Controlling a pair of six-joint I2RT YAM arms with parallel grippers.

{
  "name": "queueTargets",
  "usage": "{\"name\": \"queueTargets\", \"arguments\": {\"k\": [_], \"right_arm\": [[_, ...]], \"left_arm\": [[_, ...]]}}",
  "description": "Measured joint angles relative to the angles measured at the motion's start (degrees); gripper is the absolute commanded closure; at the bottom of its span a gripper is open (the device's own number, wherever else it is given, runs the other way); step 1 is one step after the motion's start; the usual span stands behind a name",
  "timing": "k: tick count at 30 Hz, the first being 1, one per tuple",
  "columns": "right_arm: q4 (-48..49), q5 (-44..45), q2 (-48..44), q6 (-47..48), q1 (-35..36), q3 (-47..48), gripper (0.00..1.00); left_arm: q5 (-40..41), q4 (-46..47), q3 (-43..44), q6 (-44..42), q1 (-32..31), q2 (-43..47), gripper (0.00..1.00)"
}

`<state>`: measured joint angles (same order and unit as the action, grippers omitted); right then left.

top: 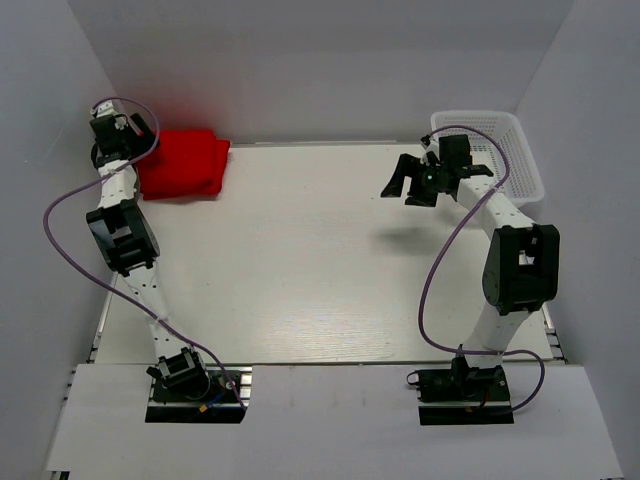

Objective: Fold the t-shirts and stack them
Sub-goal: Put the neatly folded tshirt into the corner of the board with the left arm

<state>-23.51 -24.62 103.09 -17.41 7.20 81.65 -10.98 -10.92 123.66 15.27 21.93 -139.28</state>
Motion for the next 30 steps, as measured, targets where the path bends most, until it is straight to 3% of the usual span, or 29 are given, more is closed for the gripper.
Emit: {"name": "queueTargets", "arguments": {"k": [10,22,30], "right_arm": [[0.3,0.0,-0.4,0.0,0.0,-0.2,0.10],[1.4,-1.2,-1.5,0.0,0.0,-1.8,0.10],[1.0,-1.0,-1.6,0.1,0.0,-2.0,0.10]], "left_arm": [[10.4,-6.8,0.9,1.8,-0.6,2.4,0.00],[1.6,-7.8,2.6,-0.9,-3.9,7.2,0.00],[5.2,-9.9,1.5,1.7,-4.2,6.4,0.00]]}}
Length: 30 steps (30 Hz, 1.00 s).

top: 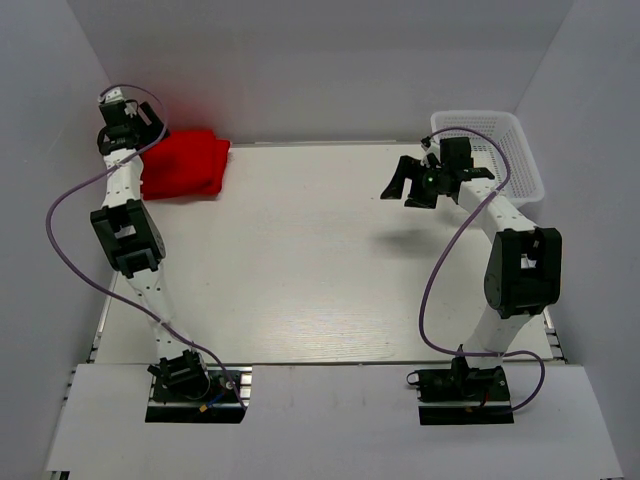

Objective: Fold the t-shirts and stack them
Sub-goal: Put the neatly folded tshirt into the corner of the board with the left arm

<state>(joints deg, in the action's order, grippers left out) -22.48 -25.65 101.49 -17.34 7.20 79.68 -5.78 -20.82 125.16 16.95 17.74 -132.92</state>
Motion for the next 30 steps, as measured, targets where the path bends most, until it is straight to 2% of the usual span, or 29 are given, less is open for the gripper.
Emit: {"name": "queueTargets", "arguments": {"k": [5,14,30], "right_arm": [[-1.3,0.7,0.0,0.3,0.0,0.0,0.10],[-3.2,1.6,0.0,1.4,-0.1,0.1,0.10],[-2.5,0.8,-7.4,1.5,-0.1,-4.5,0.10]], "left_arm": [[3.5,0.3,-1.4,1.7,1.6,-1.5,0.00],[0.9,-0.7,0.5,5.0,2.6,-10.2,0.00],[6.3,-3.2,-0.7,6.3,2.0,-8.1,0.00]]}}
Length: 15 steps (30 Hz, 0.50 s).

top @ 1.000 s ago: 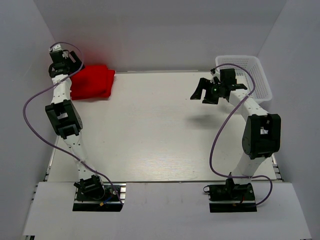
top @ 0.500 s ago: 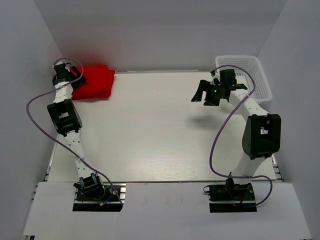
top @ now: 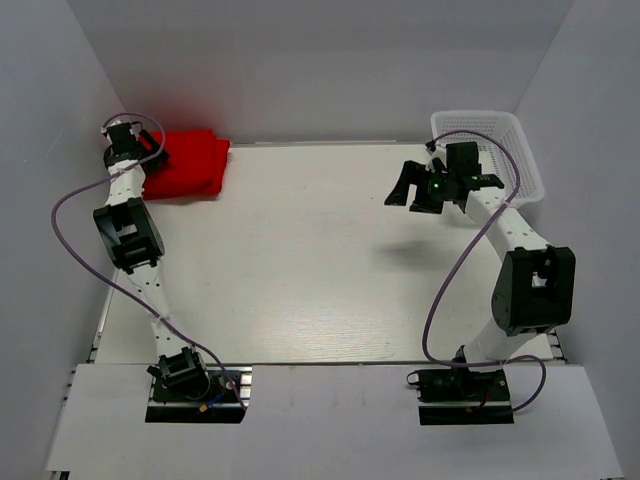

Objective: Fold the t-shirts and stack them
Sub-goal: Put the neatly folded tshirt into the corner of the board with the left arm

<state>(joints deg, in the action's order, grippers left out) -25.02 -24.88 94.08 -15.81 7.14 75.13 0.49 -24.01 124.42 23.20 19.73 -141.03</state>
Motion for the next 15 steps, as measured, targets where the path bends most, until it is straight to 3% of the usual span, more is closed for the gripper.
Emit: {"name": "queueTargets", "arguments": {"k": [10,15], "right_arm": [[1.6,-1.7,-3.9,0.4,0.0,-4.0,0.10],[2.5,-2.1,-5.3,0.8,0.0,-5.6,0.10]], "left_arm": [[3.3,-0.7,-5.0,-1.5,-0.8,9.8,0.00],[-1.5,1.9,-5.4,-3.9,-1.1,13.8,0.00]]}}
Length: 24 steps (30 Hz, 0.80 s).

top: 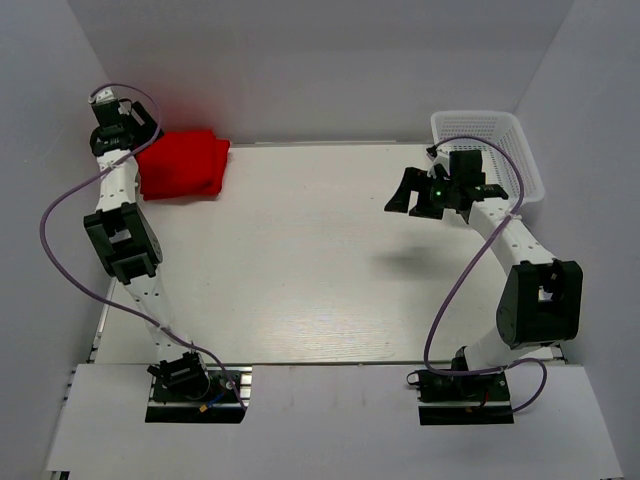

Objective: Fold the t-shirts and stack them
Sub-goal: Put the neatly folded tshirt into the corner of the board with the left arm

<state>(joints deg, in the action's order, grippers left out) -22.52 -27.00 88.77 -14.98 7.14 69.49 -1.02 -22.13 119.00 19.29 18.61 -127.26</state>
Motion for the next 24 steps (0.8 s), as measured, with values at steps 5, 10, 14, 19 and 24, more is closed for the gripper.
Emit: {"name": "queueTargets", "arguments": {"k": [5,10,14,19,24], "right_arm": [[0.2,-0.2,0.0,0.0,0.0,-0.1,0.10],[0.2,-0.2,0.0,0.0,0.0,-0.1,0.10],[0.1,-0.2,0.0,0.0,0.0,-0.1,0.10],[0.0,0.1,0.1,-0.3,0.0,-0.1,0.10],[0.0,-0.1,0.9,-0.7,0.0,-0.1,0.10]], "left_arm": [[-4.5,0.2,0.4,-1.1,-0.1,-0.3,0.00],[-5.7,0.4,0.4,-1.2,-0.2,-3.0,0.00],[-5.1,0.3,0.2,-0.4,-0.2,-6.1,0.00],[-4.7,1.0,-0.1,0.3,0.0,-8.6,0.00],[-4.6,1.1,1.3,0.7,0.0,-10.6,0.00]]}}
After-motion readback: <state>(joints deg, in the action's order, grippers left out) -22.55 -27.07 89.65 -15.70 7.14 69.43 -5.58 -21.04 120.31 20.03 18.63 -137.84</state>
